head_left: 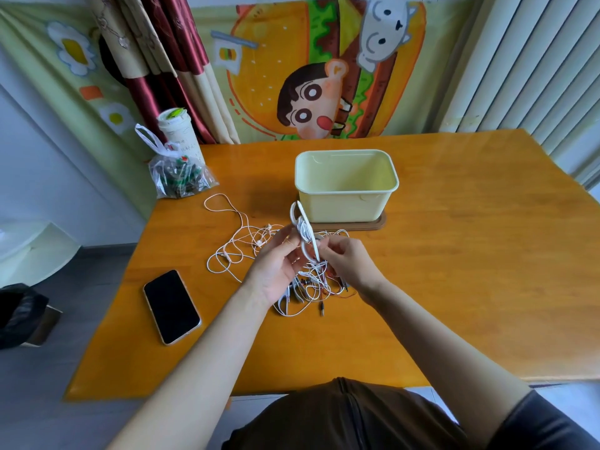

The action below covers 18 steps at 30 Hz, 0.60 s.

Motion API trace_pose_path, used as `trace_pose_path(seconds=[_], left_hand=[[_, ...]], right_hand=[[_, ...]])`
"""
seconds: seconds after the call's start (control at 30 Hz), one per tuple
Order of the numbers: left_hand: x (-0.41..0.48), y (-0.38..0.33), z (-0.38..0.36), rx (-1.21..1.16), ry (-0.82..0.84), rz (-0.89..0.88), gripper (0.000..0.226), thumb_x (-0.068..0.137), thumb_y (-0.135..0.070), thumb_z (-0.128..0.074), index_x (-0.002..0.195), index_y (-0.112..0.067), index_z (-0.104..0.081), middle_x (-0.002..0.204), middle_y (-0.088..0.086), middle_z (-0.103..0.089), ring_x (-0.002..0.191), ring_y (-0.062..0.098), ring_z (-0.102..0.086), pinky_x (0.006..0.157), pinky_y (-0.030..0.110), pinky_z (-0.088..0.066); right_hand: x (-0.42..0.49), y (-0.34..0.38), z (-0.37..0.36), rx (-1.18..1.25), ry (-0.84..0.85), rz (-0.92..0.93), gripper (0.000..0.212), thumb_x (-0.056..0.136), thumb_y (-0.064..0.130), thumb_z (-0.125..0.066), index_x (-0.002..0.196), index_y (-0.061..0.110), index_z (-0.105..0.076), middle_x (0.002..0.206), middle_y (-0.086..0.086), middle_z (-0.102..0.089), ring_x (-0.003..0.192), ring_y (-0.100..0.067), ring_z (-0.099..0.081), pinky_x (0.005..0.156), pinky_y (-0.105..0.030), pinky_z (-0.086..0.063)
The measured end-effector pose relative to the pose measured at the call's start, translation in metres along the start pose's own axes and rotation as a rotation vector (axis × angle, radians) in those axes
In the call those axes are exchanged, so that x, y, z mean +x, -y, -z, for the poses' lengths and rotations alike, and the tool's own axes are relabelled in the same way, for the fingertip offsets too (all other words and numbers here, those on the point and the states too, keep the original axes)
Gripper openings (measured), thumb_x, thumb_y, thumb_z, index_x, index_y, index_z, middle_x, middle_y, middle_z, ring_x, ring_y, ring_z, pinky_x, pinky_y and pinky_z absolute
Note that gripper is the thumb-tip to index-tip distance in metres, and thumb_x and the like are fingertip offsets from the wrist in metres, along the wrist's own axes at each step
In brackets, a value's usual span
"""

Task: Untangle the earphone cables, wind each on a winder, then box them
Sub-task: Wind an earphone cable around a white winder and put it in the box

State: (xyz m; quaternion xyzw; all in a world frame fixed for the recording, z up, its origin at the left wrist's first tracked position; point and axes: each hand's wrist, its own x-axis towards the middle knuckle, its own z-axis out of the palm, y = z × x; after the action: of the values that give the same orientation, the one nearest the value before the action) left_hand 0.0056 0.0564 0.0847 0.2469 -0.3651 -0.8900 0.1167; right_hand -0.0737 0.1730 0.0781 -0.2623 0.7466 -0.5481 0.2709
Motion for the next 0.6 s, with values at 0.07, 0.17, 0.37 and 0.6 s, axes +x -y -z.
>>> trace_pose_path(seconds=[0.07, 0.17, 0.37, 0.6], left_hand=[[0.002, 0.002, 0.000, -0.022, -0.069, -0.018, 0.016, 0.095, -0.009, -0.049, 0.099, -0.013, -0.063, 0.089, 0.007, -0.070, 0.081, 0.018, -0.068, 0.076, 0.028, -0.056], [0.007, 0.003, 0.001, -0.016, -0.160, -0.038, 0.013, 0.096, -0.015, -0.051, 0.102, -0.014, -0.063, 0.094, 0.006, -0.067, 0.087, 0.018, -0.064, 0.076, 0.028, -0.052], [0.010, 0.006, 0.001, 0.277, -0.372, -0.135, 0.008, 0.092, -0.015, -0.061, 0.096, -0.020, -0.065, 0.102, 0.007, -0.066, 0.093, 0.021, -0.061, 0.080, 0.035, -0.053], [0.008, 0.010, 0.002, 0.827, -0.350, -0.395, 0.011, 0.086, -0.014, -0.068, 0.094, -0.021, -0.064, 0.089, 0.008, -0.068, 0.085, 0.025, -0.066, 0.074, 0.039, -0.056]], right_hand=[[-0.003, -0.004, -0.003, -0.018, 0.005, -0.021, 0.026, 0.094, 0.016, -0.052, 0.077, 0.000, -0.064, 0.066, -0.010, -0.054, 0.052, -0.011, -0.042, 0.045, -0.018, -0.032], [-0.006, -0.007, -0.004, -0.093, 0.039, -0.014, 0.021, 0.095, 0.018, -0.054, 0.077, 0.012, -0.064, 0.063, 0.001, -0.057, 0.051, -0.009, -0.045, 0.046, -0.018, -0.035], [-0.008, 0.000, -0.004, -0.393, -0.011, 0.154, 0.018, 0.092, 0.020, -0.059, 0.092, 0.007, -0.072, 0.059, 0.012, -0.053, 0.046, 0.004, -0.048, 0.047, -0.010, -0.036], [-0.010, 0.011, 0.001, -0.348, -0.160, 0.238, 0.012, 0.089, 0.014, -0.062, 0.084, 0.011, -0.072, 0.060, 0.010, -0.061, 0.055, 0.003, -0.061, 0.052, -0.008, -0.042]])
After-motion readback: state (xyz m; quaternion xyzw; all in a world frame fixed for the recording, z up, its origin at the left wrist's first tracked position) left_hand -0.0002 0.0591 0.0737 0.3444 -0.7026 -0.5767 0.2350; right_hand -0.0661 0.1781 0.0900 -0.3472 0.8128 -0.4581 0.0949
